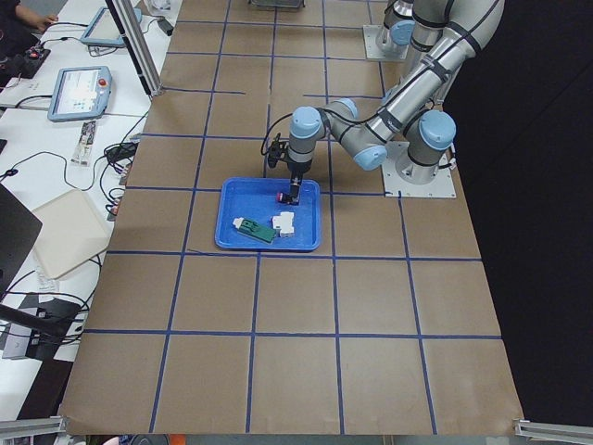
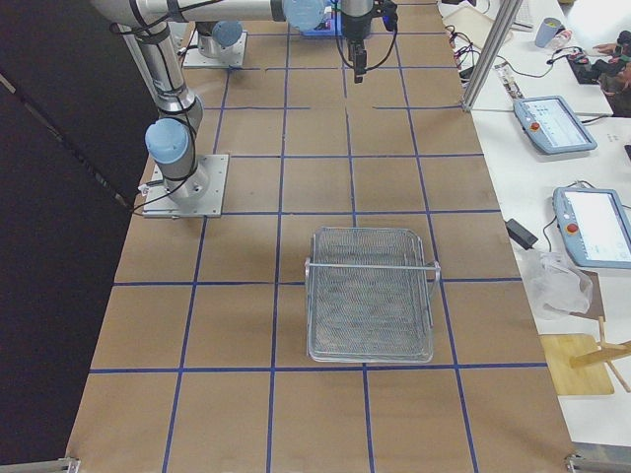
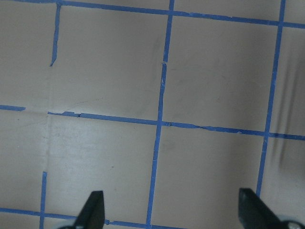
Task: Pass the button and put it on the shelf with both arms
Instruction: 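Close the left gripper on the red push button's base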
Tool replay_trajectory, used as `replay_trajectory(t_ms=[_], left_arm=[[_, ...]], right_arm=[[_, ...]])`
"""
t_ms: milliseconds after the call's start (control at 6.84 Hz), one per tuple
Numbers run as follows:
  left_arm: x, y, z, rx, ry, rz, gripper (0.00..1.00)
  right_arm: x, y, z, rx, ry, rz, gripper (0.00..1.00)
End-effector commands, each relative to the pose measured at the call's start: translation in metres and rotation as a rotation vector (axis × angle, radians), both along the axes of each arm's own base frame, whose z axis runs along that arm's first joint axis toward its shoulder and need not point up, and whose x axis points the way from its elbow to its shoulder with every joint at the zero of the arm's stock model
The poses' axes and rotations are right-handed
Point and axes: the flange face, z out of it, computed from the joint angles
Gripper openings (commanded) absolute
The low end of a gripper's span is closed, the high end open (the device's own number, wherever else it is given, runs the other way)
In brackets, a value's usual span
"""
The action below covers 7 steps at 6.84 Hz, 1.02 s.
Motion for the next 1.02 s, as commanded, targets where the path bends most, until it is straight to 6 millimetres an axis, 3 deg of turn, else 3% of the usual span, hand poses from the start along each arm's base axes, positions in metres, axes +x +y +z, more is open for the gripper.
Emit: replay_trajectory(t_ms=[0,146,877], left_arm=[[0.024,0.001,-0.021,-0.009,0.000,0.047,0.97],[0.041,0.005,-0.028,0.001,0.008,0.098,0.97],[0.042,0.002,-0.033,-0.030,-0.004,0.134,0.96]], right_arm=[[0.000,0.000,0.000,0.000,-0.001,0.001,1.00],[0.000,0.000,0.000,0.000,0.000,0.000,1.00],[0.000,0.000,0.000,0.000,-0.001,-0.001,1.00]])
